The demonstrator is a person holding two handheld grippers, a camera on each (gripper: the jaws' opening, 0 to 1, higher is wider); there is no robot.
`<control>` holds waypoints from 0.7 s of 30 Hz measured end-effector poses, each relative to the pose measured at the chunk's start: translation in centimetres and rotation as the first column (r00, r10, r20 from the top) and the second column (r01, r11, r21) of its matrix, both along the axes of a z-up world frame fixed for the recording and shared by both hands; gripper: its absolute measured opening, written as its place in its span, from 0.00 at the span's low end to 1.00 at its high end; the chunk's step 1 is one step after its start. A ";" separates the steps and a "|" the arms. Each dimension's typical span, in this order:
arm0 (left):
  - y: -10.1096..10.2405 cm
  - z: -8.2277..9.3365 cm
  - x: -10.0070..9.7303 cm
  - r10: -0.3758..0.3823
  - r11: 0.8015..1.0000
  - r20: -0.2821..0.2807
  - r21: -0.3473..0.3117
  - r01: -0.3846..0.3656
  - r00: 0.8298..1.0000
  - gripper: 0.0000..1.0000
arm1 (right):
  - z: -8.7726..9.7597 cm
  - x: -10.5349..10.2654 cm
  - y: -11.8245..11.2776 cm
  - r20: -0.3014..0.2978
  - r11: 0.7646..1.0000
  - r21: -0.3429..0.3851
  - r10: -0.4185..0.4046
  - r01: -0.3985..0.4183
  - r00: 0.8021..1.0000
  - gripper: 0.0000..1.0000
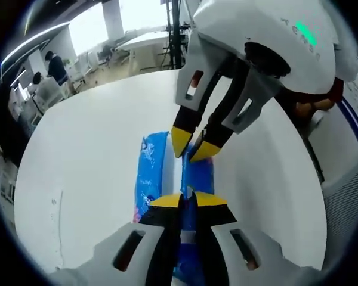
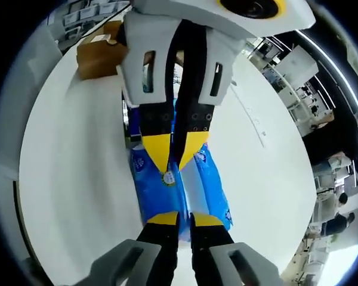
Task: Operate the shoe box by opening the lid, removing the specified soft item, and placing it in the target area until the item is outside and the box remains undamaged.
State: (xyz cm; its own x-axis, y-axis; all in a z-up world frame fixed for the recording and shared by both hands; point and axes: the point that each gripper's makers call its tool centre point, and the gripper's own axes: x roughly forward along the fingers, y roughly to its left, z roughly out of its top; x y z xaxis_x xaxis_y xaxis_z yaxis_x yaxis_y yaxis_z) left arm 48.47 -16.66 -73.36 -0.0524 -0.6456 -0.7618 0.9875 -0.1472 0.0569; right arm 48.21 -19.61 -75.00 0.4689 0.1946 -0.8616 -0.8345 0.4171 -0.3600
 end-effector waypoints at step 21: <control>2.4 5.4 -1.5 0.029 0.999 0.002 -0.039 -0.029 1.000 0.38 | 4.8 -2.0 1.0 -0.003 0.955 0.203 -0.222 0.218 0.975 0.39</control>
State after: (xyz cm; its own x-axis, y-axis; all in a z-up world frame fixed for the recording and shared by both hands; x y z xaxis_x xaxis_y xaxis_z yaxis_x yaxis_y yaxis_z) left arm 47.02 -14.24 -67.98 -0.0317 -0.6763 -0.7359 0.9911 -0.1163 0.0642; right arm 46.23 -18.61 -70.25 0.5363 0.2525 -0.8054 -0.7075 0.6548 -0.2658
